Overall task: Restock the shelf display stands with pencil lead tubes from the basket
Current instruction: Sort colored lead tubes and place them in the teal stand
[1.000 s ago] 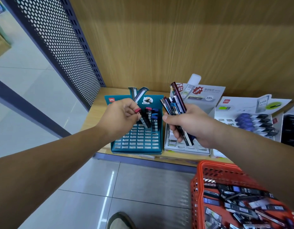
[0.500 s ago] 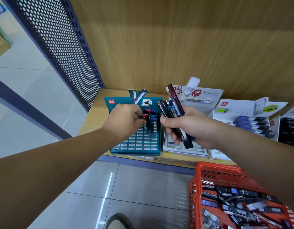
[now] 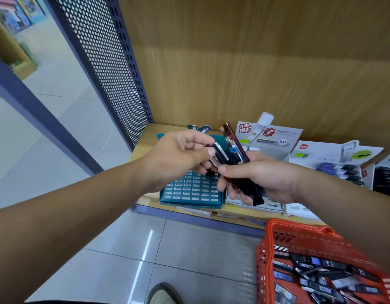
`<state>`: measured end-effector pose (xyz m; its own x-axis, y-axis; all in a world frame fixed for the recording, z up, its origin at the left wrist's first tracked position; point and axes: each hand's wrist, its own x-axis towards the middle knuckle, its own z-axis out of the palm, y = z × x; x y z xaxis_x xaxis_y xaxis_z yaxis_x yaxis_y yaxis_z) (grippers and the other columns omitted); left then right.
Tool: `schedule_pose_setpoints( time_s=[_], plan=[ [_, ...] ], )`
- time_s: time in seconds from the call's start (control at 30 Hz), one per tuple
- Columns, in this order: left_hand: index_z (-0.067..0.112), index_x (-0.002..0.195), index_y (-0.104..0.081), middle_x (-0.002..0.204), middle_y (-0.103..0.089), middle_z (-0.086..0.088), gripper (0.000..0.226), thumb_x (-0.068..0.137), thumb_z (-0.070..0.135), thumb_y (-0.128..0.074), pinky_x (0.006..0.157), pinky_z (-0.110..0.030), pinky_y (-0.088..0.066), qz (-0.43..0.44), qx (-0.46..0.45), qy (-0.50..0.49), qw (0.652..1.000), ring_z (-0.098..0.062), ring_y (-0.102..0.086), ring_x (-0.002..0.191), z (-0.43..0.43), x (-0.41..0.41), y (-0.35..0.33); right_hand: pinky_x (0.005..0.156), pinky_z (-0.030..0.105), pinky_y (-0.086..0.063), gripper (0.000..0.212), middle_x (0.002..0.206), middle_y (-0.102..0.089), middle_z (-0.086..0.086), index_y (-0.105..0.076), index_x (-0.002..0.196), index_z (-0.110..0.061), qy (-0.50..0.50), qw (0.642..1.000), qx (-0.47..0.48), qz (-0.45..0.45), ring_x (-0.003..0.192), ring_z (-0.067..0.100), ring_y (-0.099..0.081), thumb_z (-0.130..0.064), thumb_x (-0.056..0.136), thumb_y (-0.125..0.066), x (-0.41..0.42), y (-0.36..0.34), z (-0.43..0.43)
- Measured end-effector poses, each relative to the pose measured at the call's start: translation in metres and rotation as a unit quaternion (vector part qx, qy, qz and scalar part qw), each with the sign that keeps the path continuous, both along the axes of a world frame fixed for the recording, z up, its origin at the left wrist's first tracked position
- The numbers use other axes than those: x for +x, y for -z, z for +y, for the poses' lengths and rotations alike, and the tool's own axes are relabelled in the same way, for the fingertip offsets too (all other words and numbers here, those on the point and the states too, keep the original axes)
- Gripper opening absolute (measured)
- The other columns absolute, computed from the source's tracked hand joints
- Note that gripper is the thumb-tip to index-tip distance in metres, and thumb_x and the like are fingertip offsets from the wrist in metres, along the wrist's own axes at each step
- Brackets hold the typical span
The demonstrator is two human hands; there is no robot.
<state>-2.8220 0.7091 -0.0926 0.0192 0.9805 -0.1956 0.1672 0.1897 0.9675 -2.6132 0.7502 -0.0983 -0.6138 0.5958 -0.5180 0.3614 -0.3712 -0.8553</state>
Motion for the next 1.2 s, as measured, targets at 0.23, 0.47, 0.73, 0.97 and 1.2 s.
schedule_pose_setpoints(
  time_s=[0.23,0.47,0.73,0.97,1.2],
  plan=[
    [0.005,0.105,-0.070,0.087,-0.072,-0.013,0.011,0.095,0.000,-0.068,0.073,-0.029,-0.063,-0.018,-0.027,-0.029,0.999,-0.018,-0.071,0.076,0.003,-0.013,-0.004,0.046,0.025,-0.040,0.014,0.104,-0.077,0.019,-0.064,0.112,-0.015,0.073,0.997,-0.006,-0.011,0.085,0.031,-0.075,-0.025,0.103,-0.062,0.004,-0.012,0.001],
    [0.004,0.093,-0.066,0.083,-0.072,-0.011,0.006,0.093,0.003,-0.072,0.081,-0.037,-0.062,0.051,-0.040,0.004,0.998,-0.019,-0.072,0.077,0.004,-0.019,0.011,0.044,0.025,-0.039,0.013,0.088,-0.075,0.021,-0.062,0.108,-0.009,0.112,0.993,0.017,-0.026,0.064,0.028,-0.068,-0.016,0.098,-0.067,0.013,-0.012,0.010],
    [0.028,0.093,-0.075,0.078,-0.072,0.009,0.009,0.089,0.036,-0.077,0.067,-0.028,-0.050,0.425,0.202,0.129,0.873,-0.009,-0.065,0.075,0.005,0.002,0.013,0.043,0.027,-0.042,0.016,0.068,-0.067,0.011,-0.064,0.093,-0.003,0.117,0.992,0.023,-0.030,0.048,0.018,-0.050,-0.017,0.100,-0.066,-0.012,-0.006,0.002],
    [0.018,0.082,-0.072,0.073,-0.070,-0.003,0.011,0.090,0.020,-0.080,0.067,-0.041,-0.056,0.261,0.043,0.002,0.964,-0.025,-0.061,0.062,0.011,-0.031,0.046,0.045,0.027,-0.042,0.023,0.063,-0.060,0.009,-0.060,0.087,-0.007,0.119,0.991,0.013,-0.053,0.047,0.020,-0.049,-0.023,0.099,-0.070,-0.001,0.003,0.004],
    [0.024,0.085,-0.075,0.077,-0.075,0.004,0.016,0.088,0.009,-0.079,0.075,-0.038,-0.061,0.225,0.040,0.004,0.973,-0.015,-0.071,0.072,0.018,-0.016,0.068,0.045,0.029,-0.042,0.017,0.066,-0.058,0.014,-0.061,0.093,-0.005,0.129,0.989,0.051,-0.049,0.048,0.023,-0.048,-0.020,0.098,-0.070,0.006,0.014,0.005]
  ],
)
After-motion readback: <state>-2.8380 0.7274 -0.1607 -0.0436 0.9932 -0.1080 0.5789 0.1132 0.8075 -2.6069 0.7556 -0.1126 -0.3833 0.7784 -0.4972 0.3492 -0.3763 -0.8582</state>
